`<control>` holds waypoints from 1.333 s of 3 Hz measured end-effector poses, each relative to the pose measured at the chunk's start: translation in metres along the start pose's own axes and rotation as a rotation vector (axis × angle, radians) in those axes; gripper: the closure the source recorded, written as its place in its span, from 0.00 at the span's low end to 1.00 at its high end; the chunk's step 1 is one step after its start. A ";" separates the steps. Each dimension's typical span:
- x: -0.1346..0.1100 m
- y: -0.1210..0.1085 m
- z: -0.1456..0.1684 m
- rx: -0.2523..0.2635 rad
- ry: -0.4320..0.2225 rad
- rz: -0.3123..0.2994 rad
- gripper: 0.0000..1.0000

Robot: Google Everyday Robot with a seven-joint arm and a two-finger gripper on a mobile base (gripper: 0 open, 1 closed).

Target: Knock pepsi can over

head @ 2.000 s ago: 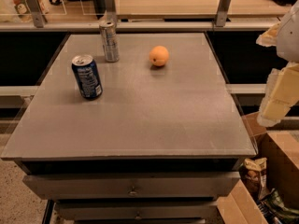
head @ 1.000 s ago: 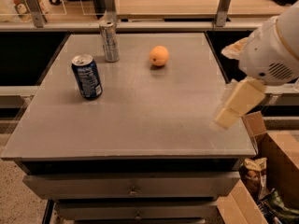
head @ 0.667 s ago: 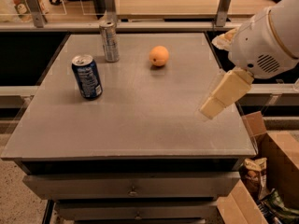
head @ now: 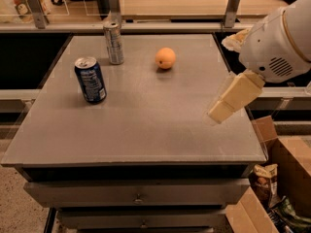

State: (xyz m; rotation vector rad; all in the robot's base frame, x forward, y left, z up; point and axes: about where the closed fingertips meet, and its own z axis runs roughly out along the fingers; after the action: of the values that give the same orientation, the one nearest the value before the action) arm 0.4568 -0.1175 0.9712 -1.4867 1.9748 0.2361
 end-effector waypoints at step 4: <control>-0.086 -0.026 0.108 -0.125 -0.253 -0.232 0.00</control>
Offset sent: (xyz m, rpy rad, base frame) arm 0.0729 0.0916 -0.0151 0.1420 -0.1654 0.2579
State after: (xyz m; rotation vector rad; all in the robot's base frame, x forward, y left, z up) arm 0.5350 -0.0040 0.9438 -1.6607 1.5995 0.4308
